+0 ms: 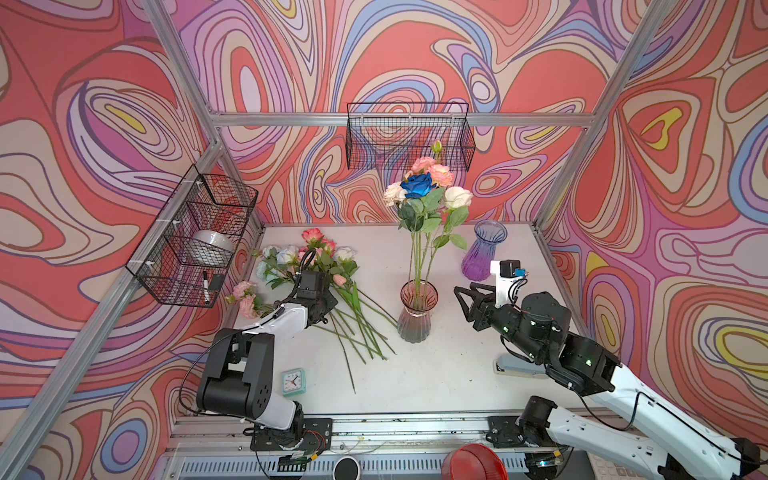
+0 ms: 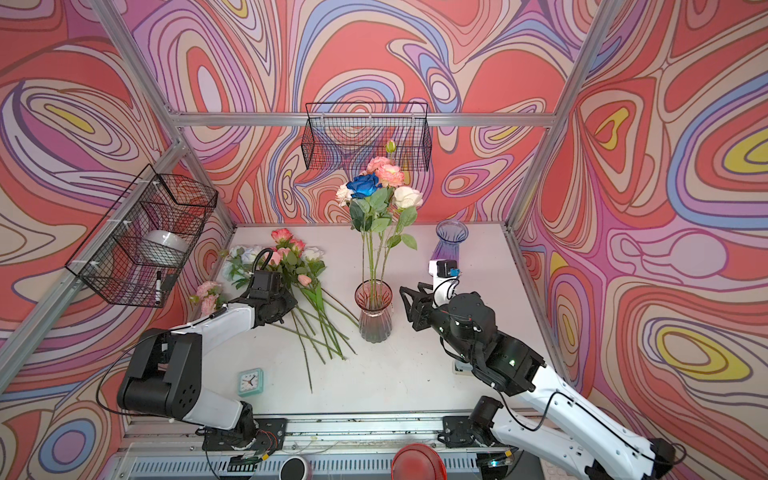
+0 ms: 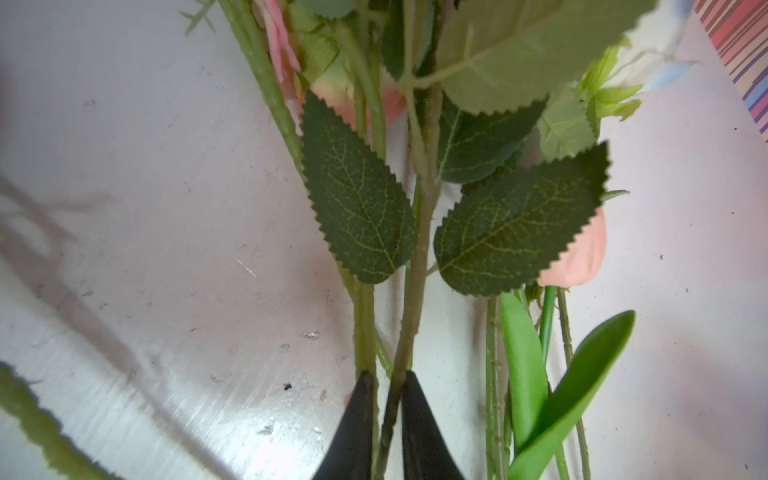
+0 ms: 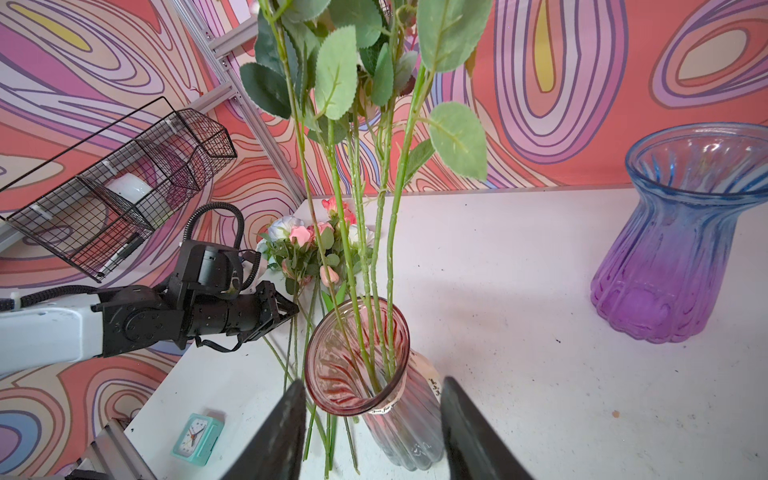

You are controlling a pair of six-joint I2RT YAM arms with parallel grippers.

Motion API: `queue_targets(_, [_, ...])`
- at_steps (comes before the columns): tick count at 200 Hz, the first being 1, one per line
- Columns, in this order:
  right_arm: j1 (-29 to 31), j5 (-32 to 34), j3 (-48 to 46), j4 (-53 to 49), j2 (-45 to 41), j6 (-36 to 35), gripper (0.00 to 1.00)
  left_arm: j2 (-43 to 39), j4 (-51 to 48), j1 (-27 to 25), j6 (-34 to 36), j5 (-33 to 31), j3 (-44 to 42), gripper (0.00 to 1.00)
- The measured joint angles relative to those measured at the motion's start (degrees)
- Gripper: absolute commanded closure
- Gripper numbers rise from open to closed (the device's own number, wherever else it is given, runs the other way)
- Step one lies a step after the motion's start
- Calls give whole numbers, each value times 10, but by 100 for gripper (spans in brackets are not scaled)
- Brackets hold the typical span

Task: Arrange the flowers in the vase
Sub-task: 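Move the left gripper back to the rose pile and grasp stems, then lift a pink rose with the left gripper while the right reaches toward it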

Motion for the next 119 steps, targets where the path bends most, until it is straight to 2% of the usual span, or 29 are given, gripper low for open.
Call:
queue_targets(13, [0,0,0,0,0,0,47,0,-2,0,2,0,1,100])
queue_targets(43, [0,0,0,0,0,0,47,-16,-12,0,2,0,2,100])
queue_targets(71, [0,0,1,0,0,0,45,-87,-39,0,3,-1,11,100])
queue_targets(119, [0,-9,10,1,8,0,41,-234,-72,0,17,14,79,100])
